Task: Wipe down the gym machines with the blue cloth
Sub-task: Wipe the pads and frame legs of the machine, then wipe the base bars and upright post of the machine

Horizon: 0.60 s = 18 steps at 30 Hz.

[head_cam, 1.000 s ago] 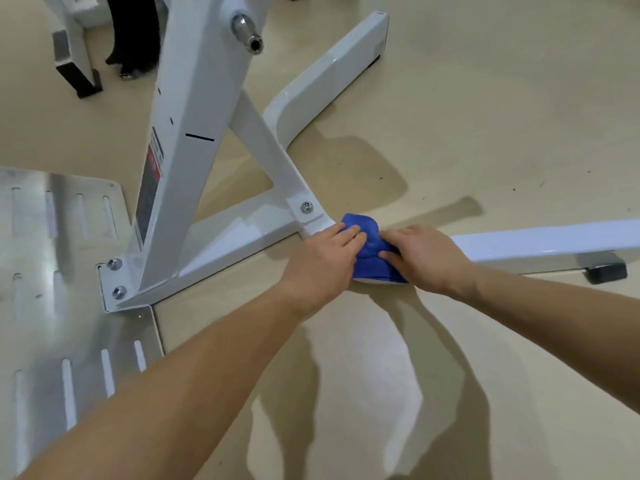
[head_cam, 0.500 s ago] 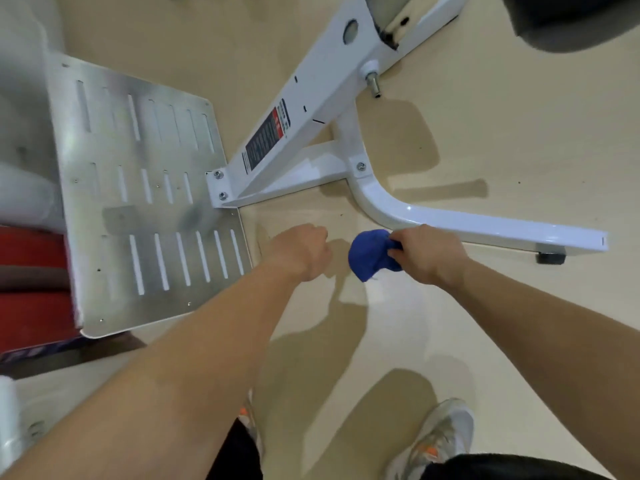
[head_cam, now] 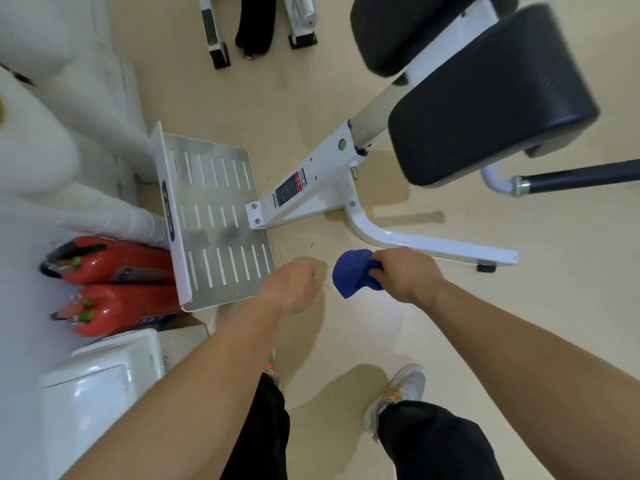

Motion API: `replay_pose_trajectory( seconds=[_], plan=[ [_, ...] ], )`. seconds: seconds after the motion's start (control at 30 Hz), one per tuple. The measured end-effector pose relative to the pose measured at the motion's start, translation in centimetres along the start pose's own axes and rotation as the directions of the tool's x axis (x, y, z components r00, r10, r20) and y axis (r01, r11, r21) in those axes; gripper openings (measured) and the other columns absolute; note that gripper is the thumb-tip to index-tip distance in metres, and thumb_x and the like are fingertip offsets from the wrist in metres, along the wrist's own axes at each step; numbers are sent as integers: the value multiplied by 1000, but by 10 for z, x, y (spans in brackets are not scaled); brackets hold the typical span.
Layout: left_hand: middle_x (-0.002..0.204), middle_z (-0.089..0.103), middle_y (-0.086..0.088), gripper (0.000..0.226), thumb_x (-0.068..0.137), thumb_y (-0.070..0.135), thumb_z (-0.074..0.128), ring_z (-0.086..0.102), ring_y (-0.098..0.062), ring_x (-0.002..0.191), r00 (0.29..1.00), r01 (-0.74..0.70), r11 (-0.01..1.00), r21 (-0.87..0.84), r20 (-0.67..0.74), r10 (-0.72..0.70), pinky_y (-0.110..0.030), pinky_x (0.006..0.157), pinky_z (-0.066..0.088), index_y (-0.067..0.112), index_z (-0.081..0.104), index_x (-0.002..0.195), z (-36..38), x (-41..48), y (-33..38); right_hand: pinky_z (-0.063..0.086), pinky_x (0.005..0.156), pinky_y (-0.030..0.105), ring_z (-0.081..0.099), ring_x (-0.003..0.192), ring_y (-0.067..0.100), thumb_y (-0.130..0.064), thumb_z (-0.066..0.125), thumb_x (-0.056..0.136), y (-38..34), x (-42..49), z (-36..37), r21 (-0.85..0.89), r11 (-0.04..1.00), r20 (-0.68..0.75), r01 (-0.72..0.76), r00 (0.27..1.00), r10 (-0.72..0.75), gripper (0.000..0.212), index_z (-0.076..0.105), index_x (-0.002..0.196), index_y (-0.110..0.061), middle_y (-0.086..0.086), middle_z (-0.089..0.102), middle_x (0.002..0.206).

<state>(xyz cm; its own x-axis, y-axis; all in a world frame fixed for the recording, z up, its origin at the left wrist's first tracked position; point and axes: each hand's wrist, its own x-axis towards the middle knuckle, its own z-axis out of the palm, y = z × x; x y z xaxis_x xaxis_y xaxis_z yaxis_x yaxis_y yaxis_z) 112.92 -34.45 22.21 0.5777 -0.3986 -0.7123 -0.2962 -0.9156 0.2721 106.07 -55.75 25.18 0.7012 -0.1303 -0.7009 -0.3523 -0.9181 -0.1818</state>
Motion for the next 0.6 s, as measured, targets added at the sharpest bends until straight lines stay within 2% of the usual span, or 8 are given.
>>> replay_pose_trajectory(
  seconds=[0.13, 0.23, 0.33, 0.4, 0.47, 0.6],
  plan=[
    [107, 65, -5, 27, 94, 22, 39, 60, -24, 93, 1000, 11, 1000, -7, 4, -11, -38, 83, 52, 12, 61, 106, -56, -57, 30, 48, 65, 31, 63, 84, 24, -28, 47, 98, -11, -61, -65, -6, 1000, -36, 19, 999, -20, 17, 61, 107, -25, 0, 66, 98],
    [119, 63, -4, 34, 97, 30, 39, 60, -25, 104, 999, -25, 998, -51, -23, 24, -36, 85, 49, 14, 57, 121, -101, -95, 65, 45, 65, 32, 59, 84, 25, -24, 45, 99, -10, -107, -110, 48, 998, -112, 45, 993, -39, 24, 55, 121, -27, 2, 65, 110],
    [135, 58, -1, 47, 99, 40, 40, 56, -22, 119, 996, -72, 994, -88, -65, 67, -35, 95, 45, 21, 45, 142, -139, -126, 106, 54, 82, 40, 61, 98, 28, -20, 46, 99, -2, -145, -144, 132, 987, -149, 89, 986, -69, 40, 49, 137, -34, 1, 64, 119],
    [135, 58, -1, 47, 99, 40, 42, 56, -22, 119, 991, -97, 993, -72, -100, 89, -38, 99, 46, 21, 45, 142, -157, -142, 133, 54, 84, 43, 62, 97, 28, -18, 50, 95, 11, -166, -162, 161, 982, -171, 98, 983, -70, 35, 55, 126, -34, 1, 66, 115],
    [129, 61, -3, 40, 100, 37, 43, 58, -23, 113, 988, -96, 994, -43, -125, 90, -39, 95, 48, 19, 50, 135, -173, -161, 162, 54, 80, 42, 60, 90, 27, -16, 50, 93, 27, -191, -178, 175, 979, -201, 108, 977, -72, 22, 55, 111, -29, 1, 64, 109],
    [120, 63, -3, 32, 100, 32, 41, 57, -22, 104, 979, -76, 996, -37, -194, 68, -34, 86, 46, 18, 55, 125, -187, -193, 223, 53, 80, 46, 57, 82, 31, -19, 47, 96, 73, -237, -202, 142, 984, -264, 112, 962, -71, 10, 48, 106, -19, 5, 48, 110]
  ],
)
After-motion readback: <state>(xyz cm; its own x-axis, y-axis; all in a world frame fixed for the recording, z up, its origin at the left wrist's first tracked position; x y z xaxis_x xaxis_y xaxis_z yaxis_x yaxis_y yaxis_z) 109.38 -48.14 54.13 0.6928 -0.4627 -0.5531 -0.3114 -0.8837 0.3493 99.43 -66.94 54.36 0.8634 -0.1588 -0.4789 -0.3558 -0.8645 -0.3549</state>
